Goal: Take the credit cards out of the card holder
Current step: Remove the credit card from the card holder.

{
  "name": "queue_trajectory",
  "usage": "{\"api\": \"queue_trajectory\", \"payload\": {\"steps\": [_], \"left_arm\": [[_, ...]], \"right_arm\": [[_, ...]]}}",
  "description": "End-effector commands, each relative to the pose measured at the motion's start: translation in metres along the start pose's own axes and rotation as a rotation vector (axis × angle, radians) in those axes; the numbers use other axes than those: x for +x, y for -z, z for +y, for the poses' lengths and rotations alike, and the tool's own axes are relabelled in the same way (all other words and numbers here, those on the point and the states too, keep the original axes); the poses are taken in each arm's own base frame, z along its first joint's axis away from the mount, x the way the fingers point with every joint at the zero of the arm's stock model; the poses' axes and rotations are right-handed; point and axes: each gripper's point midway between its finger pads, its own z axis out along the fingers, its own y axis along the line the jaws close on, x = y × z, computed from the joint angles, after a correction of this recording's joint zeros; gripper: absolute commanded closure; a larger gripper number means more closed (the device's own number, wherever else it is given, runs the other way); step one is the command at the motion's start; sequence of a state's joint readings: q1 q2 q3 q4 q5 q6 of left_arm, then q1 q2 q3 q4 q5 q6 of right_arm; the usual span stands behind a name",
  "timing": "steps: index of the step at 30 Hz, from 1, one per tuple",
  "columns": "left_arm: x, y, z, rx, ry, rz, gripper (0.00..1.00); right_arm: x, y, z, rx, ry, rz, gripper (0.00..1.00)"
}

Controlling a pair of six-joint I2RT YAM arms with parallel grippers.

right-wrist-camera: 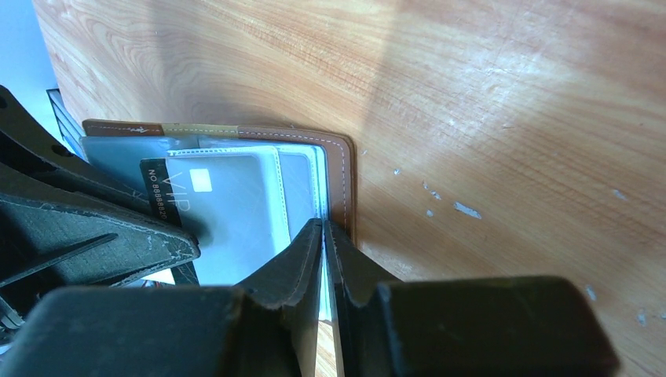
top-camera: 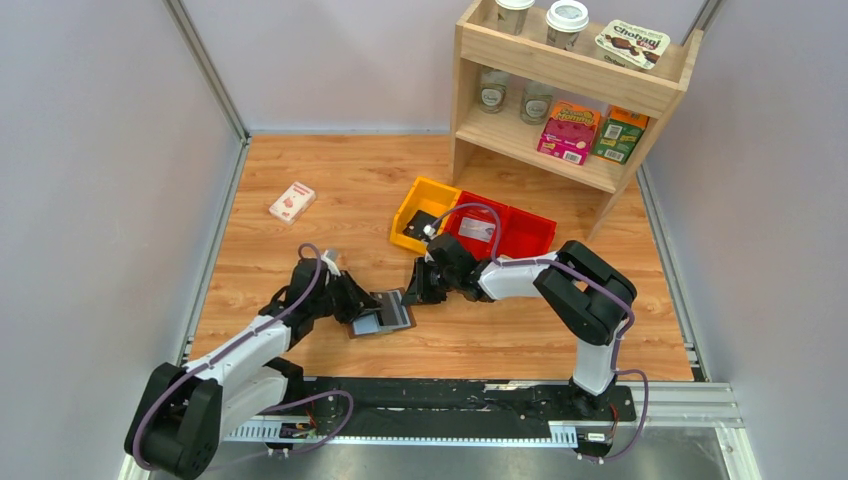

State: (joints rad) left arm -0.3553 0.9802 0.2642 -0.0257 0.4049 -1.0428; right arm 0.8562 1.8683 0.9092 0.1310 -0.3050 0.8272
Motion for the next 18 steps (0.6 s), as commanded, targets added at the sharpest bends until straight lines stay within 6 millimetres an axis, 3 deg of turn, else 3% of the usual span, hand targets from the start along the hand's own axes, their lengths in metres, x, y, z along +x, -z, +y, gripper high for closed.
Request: {"api": "queue_trajectory", "payload": {"steps": [1, 10, 18], "left_arm": [[-0.006, 0.003, -0.012, 0.068, -0.009, -0.032, 0.82], [-0.007, 0.011, -0.004, 0.024, -0.012, -0.044, 0.89], [-0.005, 0.025, 0.029, -0.169, -0.016, -0.063, 0.99]], "right_arm": [[0.052, -0.005, -0.088, 0.306, -0.026, 0.123, 0.84], [0.051, -0.005, -0.089, 0.308, -0.028, 0.119, 0.84], [0.044, -0.003, -0.088, 0.325, -0.013, 0.098, 0.84]]}}
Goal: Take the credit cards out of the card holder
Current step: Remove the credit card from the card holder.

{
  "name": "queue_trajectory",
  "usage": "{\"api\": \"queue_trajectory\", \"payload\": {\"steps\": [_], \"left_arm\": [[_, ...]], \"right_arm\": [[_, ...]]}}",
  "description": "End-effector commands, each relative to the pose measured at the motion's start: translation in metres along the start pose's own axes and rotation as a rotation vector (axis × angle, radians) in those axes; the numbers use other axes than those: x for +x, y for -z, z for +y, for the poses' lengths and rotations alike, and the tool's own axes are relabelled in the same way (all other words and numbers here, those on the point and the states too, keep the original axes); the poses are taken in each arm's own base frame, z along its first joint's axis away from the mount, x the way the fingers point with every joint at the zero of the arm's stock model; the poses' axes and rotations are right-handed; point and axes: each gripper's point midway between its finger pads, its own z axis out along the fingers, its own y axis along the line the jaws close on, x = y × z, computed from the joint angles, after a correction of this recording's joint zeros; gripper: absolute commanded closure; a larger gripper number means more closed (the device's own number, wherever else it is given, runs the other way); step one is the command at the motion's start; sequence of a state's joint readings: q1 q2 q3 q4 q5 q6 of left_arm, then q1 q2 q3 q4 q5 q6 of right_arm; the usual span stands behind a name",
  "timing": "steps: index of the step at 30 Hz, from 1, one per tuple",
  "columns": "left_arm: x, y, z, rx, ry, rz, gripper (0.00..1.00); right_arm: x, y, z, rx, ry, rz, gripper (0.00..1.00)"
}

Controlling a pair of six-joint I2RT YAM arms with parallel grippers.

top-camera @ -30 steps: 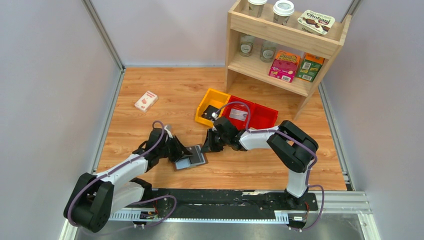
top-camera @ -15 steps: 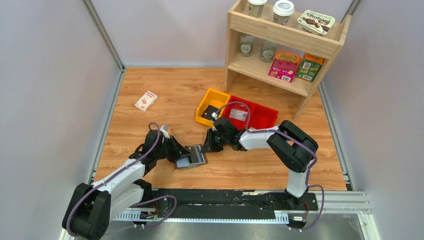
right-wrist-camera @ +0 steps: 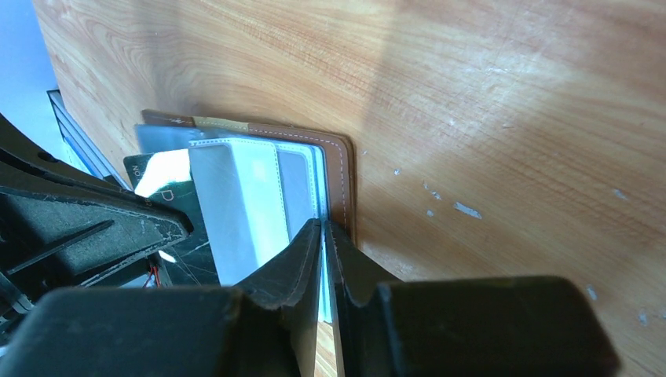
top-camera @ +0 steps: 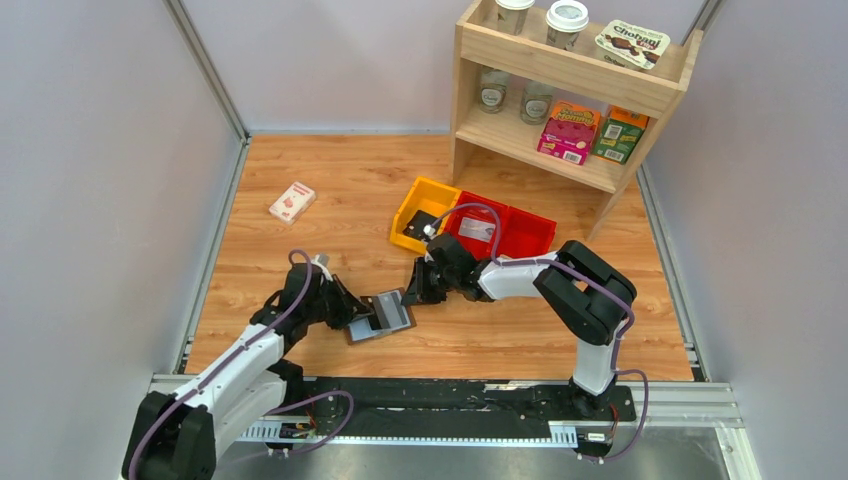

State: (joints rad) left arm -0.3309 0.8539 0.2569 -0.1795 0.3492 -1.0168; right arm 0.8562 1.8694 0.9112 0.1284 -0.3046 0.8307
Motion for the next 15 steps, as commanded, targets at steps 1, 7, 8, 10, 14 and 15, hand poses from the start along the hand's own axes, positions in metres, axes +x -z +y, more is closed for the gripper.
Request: {"api": "queue_trajectory", "payload": {"steps": [1, 7, 8, 10, 14, 15], "left_arm": [[-0.007, 0.011, 0.016, -0.121, -0.022, -0.034, 1.00], [-0.012, 0.022, 0.031, -0.214, -0.034, -0.077, 1.00], [-0.012, 0.025, 0.033, -0.225, -0.037, -0.078, 1.00], [-0.013, 0.029, 0.036, -0.249, -0.045, -0.090, 1.00], [-0.020, 0.038, 0.036, -0.261, -0.068, -0.135, 1.00], [-0.021, 0.039, 0.035, -0.261, -0.069, -0.142, 1.00]], "right_arm": [[0.043, -0.002, -0.089, 0.331, -0.005, 0.094, 0.84], [0.033, 0.004, -0.082, 0.337, 0.024, 0.065, 0.84], [0.031, 0.006, -0.083, 0.345, 0.030, 0.060, 0.84], [0.026, 0.008, -0.080, 0.346, 0.044, 0.047, 0.84], [0.017, 0.012, -0.071, 0.338, 0.063, 0.027, 0.84], [0.015, 0.012, -0.069, 0.334, 0.067, 0.021, 0.84]]}}
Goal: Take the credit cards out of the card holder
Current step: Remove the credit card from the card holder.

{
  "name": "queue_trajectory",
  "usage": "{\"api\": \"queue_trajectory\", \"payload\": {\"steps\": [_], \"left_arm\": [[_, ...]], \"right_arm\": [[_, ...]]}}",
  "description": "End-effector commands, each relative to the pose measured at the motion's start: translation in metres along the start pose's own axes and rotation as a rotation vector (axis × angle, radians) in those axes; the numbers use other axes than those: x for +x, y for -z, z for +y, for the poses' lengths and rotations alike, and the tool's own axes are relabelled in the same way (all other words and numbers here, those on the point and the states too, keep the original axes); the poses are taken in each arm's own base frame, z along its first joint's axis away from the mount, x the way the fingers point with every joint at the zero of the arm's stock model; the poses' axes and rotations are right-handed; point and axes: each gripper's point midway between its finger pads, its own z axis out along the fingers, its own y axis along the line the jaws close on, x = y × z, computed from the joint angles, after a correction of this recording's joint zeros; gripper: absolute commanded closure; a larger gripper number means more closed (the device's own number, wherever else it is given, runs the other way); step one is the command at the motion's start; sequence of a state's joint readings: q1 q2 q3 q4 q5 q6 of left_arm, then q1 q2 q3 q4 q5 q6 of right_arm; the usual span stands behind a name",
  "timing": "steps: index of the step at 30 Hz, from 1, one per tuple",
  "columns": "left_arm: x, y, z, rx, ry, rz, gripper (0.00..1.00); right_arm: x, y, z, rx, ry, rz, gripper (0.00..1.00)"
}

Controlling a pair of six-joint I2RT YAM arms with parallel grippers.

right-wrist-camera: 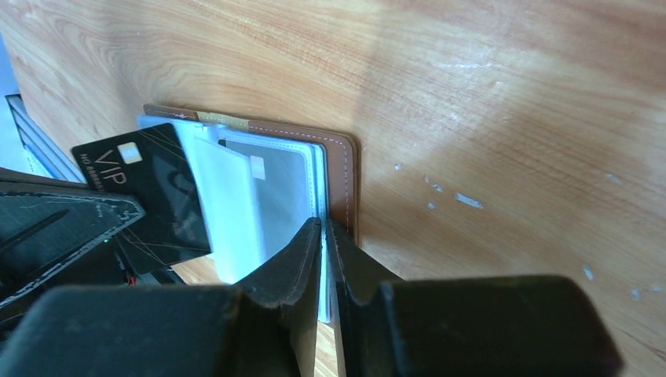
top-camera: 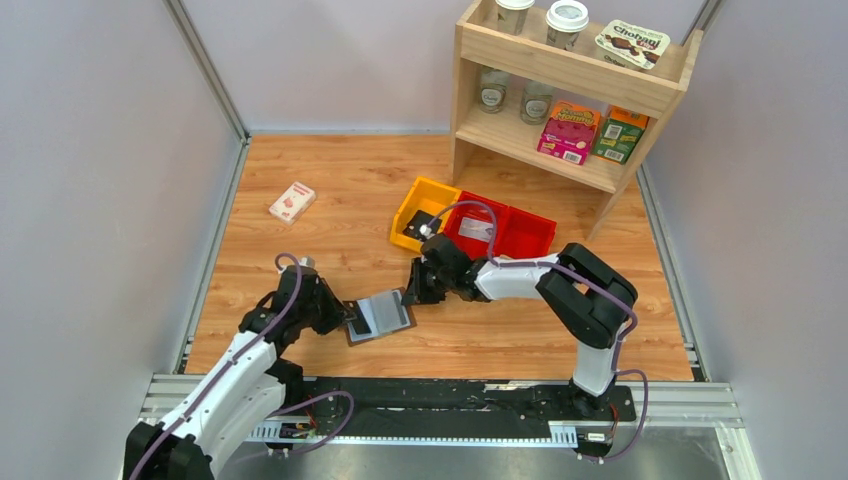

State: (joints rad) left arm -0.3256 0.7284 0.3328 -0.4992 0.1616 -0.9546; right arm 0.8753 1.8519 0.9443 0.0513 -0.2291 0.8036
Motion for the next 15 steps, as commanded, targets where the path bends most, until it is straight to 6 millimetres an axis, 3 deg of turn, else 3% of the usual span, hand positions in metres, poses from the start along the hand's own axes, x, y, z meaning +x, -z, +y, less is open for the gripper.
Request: {"api": "queue_trajectory", "payload": {"steps": [1, 6, 8, 15], "left_arm": [[-0.014, 0.014, 0.006, -0.049, -0.042, -0.072, 1.00], [-0.024, 0.027, -0.007, 0.013, -0.045, -0.142, 1.00], [-0.034, 0.037, -0.024, 0.099, -0.043, -0.203, 1.00], [-0.067, 0.077, -0.083, 0.461, 0.090, -0.420, 1.00]], "right_arm": [[0.019, 0.008, -0.065, 0.267, 0.042, 0.047, 0.83], [0.005, 0.018, -0.048, 0.238, 0.072, 0.012, 0.81], [-0.003, 0.025, -0.038, 0.220, 0.085, -0.008, 0.80], [-0.039, 0.069, 0.014, 0.136, 0.108, -0.115, 0.53]]}}
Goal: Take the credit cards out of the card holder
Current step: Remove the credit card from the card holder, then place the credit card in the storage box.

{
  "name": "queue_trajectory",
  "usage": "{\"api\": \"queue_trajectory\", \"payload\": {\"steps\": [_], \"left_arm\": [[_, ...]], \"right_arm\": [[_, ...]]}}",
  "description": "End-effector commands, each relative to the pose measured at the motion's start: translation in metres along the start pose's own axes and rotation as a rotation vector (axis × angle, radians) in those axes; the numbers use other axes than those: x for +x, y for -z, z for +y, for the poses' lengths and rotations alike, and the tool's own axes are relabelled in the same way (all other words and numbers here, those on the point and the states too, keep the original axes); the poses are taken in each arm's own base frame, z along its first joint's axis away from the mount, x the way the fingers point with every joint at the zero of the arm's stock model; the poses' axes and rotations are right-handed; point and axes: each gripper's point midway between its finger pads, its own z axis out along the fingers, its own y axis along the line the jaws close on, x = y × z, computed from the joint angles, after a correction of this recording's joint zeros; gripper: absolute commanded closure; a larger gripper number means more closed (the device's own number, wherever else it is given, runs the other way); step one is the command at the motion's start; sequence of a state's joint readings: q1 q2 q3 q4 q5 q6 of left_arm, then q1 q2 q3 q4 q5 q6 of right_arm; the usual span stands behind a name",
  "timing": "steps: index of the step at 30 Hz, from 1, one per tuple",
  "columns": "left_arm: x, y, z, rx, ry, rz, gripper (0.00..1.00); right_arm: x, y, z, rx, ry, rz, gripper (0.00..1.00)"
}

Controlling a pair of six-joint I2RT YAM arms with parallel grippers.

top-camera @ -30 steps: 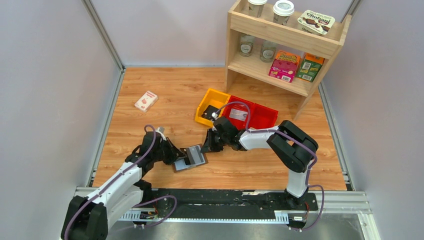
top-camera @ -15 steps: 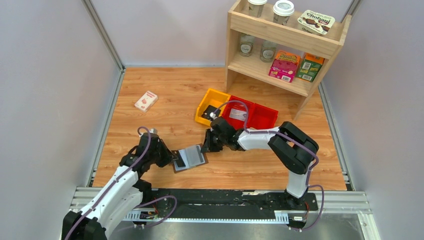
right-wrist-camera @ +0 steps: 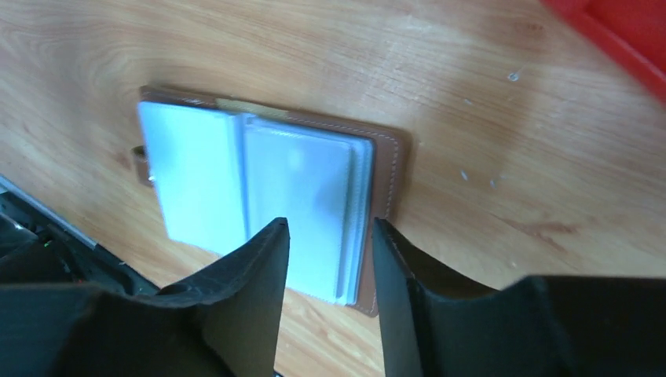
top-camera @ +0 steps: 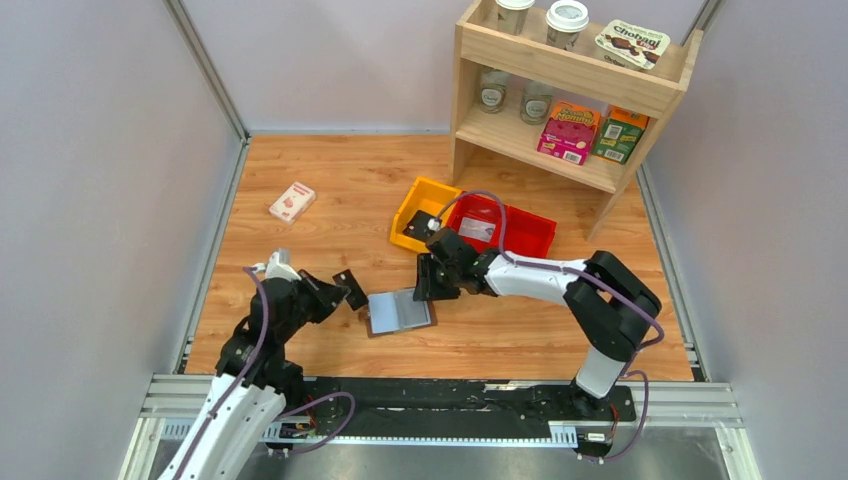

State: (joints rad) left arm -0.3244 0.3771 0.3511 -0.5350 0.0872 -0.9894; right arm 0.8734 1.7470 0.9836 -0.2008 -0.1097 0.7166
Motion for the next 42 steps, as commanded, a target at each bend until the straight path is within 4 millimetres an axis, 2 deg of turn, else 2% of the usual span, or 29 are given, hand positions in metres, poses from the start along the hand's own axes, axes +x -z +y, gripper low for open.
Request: {"api": "queue_trajectory", "payload": {"steps": [1, 5, 7, 11, 12, 14, 18, 24, 32, 34, 36, 40, 41, 42], "left_arm": [[-0.044, 0.016, -0.059, 0.289, 0.155, -0.210, 1.00], [-0.068, 0.027, -0.080, 0.433, 0.262, -0.323, 1.00], [-0.074, 0.030, -0.089, 0.492, 0.303, -0.342, 1.00], [-0.089, 0.037, -0.112, 0.629, 0.379, -0.373, 1.00], [-0.095, 0.045, -0.122, 0.682, 0.392, -0.387, 1.00], [-0.100, 0.038, -0.127, 0.689, 0.409, -0.383, 1.00], [-0.109, 0.039, -0.146, 0.749, 0.434, -0.374, 1.00], [-0.116, 0.040, -0.165, 0.779, 0.425, -0.371, 1.00], [-0.116, 0.038, -0.174, 0.791, 0.434, -0.367, 1.00], [-0.115, 0.036, -0.173, 0.788, 0.437, -0.363, 1.00], [-0.114, 0.035, -0.173, 0.786, 0.444, -0.357, 1.00], [-0.112, 0.031, -0.172, 0.777, 0.444, -0.341, 1.00], [-0.111, 0.030, -0.171, 0.771, 0.444, -0.338, 1.00], [-0.109, 0.029, -0.169, 0.764, 0.442, -0.334, 1.00]], "right_arm": [[-0.041, 0.048, 0.027, -0.032, 0.029, -0.130, 0.48], [-0.060, 0.084, 0.052, -0.136, 0.012, -0.234, 0.32], [-0.066, 0.101, 0.068, -0.233, -0.014, -0.288, 0.26], [-0.075, 0.135, 0.105, -0.480, -0.064, -0.384, 0.22], [-0.077, 0.142, 0.112, -0.535, -0.077, -0.406, 0.22], [-0.081, 0.150, 0.124, -0.620, -0.093, -0.429, 0.22], [-0.091, 0.159, 0.146, -0.734, -0.100, -0.464, 0.25], [-0.113, 0.165, 0.176, -0.831, -0.075, -0.502, 0.35], [-0.133, 0.156, 0.192, -0.851, -0.078, -0.522, 0.41], [-0.136, 0.158, 0.196, -0.866, -0.072, -0.532, 0.45], [-0.139, 0.157, 0.199, -0.870, -0.062, -0.534, 0.54], [-0.143, 0.154, 0.196, -0.861, -0.054, -0.540, 0.95], [-0.143, 0.152, 0.193, -0.853, -0.055, -0.538, 1.00], [-0.142, 0.151, 0.190, -0.846, -0.053, -0.537, 1.00]]}}
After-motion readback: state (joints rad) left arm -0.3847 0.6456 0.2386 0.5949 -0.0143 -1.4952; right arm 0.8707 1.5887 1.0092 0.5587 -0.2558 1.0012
